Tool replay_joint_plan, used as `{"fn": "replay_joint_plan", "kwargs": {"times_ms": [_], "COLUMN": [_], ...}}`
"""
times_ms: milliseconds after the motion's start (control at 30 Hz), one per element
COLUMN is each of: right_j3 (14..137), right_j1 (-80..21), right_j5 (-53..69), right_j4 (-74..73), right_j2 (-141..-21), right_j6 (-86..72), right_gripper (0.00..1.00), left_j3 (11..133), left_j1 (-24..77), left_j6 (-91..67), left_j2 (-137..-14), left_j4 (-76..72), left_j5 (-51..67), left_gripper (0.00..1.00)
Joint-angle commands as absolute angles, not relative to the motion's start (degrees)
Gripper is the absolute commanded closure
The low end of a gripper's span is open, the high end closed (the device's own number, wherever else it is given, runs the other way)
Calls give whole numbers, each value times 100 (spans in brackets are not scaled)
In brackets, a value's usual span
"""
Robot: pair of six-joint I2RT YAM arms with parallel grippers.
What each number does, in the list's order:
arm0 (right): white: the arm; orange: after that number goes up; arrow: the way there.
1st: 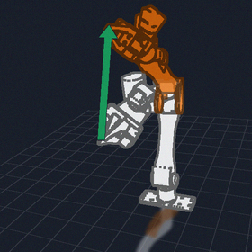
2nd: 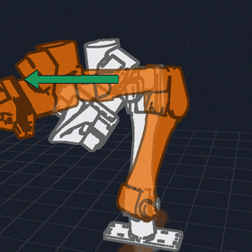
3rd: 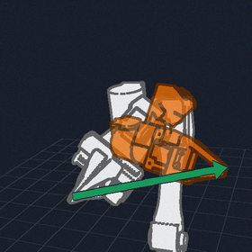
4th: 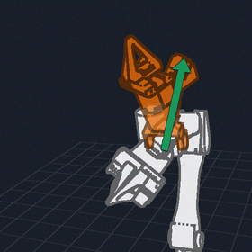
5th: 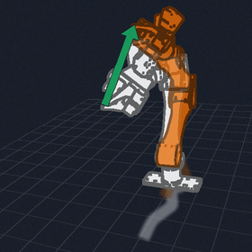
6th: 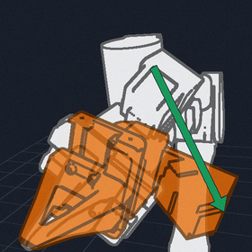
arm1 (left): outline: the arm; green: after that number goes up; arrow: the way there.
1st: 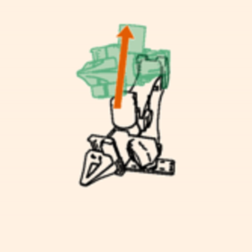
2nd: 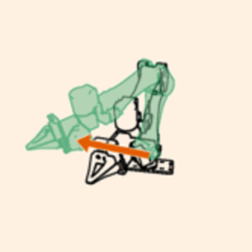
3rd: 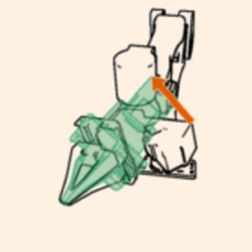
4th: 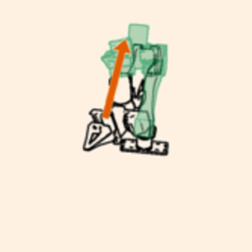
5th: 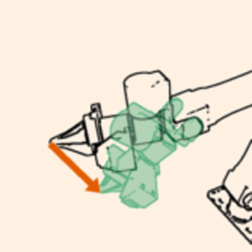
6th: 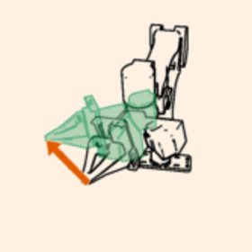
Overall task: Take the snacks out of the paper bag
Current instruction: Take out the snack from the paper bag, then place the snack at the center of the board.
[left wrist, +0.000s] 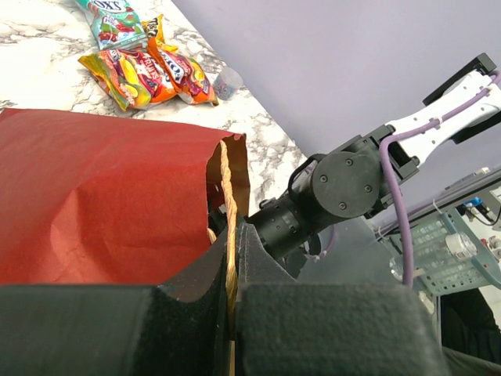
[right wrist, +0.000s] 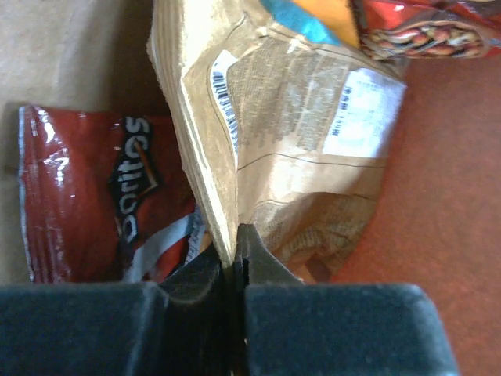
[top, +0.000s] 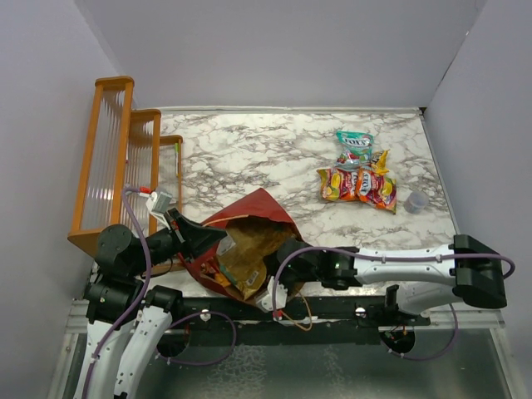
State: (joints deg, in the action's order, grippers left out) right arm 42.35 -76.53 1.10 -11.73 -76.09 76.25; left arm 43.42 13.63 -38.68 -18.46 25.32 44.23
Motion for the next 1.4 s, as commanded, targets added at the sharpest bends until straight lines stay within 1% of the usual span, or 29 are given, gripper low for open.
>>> {"fn": "replay_joint_plan", "kwargs": {"times_ms": [0,133,233,533,700,833,967,1033,1133,1200,1267,1367], "right_j3": [4227,4269,4346,4859,5362,5824,6421,6596,6749,6780,6872,7217], "right_j1": [-7708,-7699,-7701,-7699,-7701,-7704,-7704,-7700,-7697,-7691,-7675,-7337], "right_j5": [-151,115,305,988,855,192,-767,-1465,-2813,-3430,-3738,-3890], "right_j4": [-296,-107,75,-101,-13,476,823,1222,2436,3334,4020,4094], "right_j2": [-7173,-6447,-5970,-5021,-4577,-4448,-4685,-4881,-5281,-5552,-5796,-6181], "right_j6": [7491,7071,6386,5455,4788,4140,4095,4375,4980,5733,6246,6414], "right_gripper": [99,99,99,99,99,99,99,98,99,99,99,99], "left_j3": [4417,4354,4357,4522,4582,4487,4430,4434,4478,4499,4520,4533], "left_j1": [1380,1380,1380,1380,1380,1380,1380,1375,1380,1375,1380,1380], "left_j6": [-3935,-3890,-3857,-3664,-3539,-3561,-3591,-3595,-3599,-3611,-3629,-3641], "left_j2": [-1846,-1822,-1810,-1849,-1923,-1959,-1952,-1951,-1953,-1927,-1909,-1924], "left_j4": [2528,2662,2706,3202,3527,3537,3537,3566,3622,3643,3658,3664], "left_j5": [4276,4119,4043,3490,3015,2921,2880,2837,2805,2800,2801,2832], "left_gripper": [100,100,100,100,100,100,100,100,100,100,100,100]}}
